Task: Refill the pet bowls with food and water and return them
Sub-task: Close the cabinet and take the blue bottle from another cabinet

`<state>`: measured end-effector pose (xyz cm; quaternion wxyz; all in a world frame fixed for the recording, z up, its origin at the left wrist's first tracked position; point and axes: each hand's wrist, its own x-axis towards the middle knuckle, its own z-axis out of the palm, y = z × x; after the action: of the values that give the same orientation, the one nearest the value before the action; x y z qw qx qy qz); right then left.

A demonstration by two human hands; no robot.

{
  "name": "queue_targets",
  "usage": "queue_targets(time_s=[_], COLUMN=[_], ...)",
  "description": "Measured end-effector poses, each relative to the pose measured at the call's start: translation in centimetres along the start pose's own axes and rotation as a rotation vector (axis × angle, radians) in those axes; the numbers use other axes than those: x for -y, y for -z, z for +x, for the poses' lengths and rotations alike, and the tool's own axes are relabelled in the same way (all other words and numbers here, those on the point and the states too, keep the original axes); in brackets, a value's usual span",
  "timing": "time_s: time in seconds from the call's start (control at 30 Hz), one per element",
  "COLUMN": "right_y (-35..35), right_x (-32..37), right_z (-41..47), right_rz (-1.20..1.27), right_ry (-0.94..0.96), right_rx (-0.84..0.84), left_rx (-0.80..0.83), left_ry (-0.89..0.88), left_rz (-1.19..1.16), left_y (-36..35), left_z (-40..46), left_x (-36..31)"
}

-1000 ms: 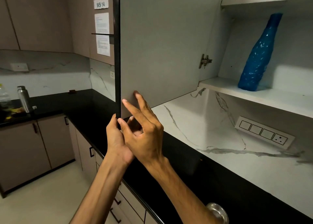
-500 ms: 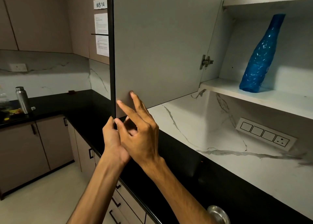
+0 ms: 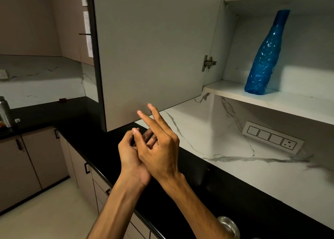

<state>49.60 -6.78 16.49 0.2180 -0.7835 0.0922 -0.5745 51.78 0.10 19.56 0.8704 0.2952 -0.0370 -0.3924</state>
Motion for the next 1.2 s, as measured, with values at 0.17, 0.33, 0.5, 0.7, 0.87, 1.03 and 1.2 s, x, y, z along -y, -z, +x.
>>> queue_targets(time_s=[0.17, 0.33, 0.5, 0.7, 0.87, 1.03, 1.2], right_y=[2.7, 5.6, 8.6, 12.4, 15.8, 19.3, 23.6], right_x=[-1.9, -4.6, -7.2, -10.8, -13.6, -16.5, -19.0], right_z=[0.6, 1.3, 2.4, 4.4, 6.5, 9.6, 14.0], right_rz=[-0.054, -0.097, -0.166, -0.215, -0.273, -0.281, -0.224], right_ry=[-0.014, -0.039, -0.063, -0.060, -0.032, -0.027, -0.093], right_rx=[-0.084, -0.131, -0.192, -0.248, -0.291, -0.353, -0.457], left_rx=[0.035, 0.071, 0.159, 0.239, 0.336, 0.398, 0.513], left_ry=[0.062, 0.115, 0.166, 0.213, 0.233, 0.224, 0.019], left_rz=[0.043, 0.075, 0.118, 0.155, 0.187, 0.252, 0.478], left_y=[-2.1, -4.6, -8.0, -11.5, -14.8, -18.2, -22.6], left_z=[1.1, 2.1, 2.5, 4.6, 6.9, 9.6, 11.9], left_x=[2.2, 4.9, 7.5, 10.9, 14.1, 16.7, 19.0])
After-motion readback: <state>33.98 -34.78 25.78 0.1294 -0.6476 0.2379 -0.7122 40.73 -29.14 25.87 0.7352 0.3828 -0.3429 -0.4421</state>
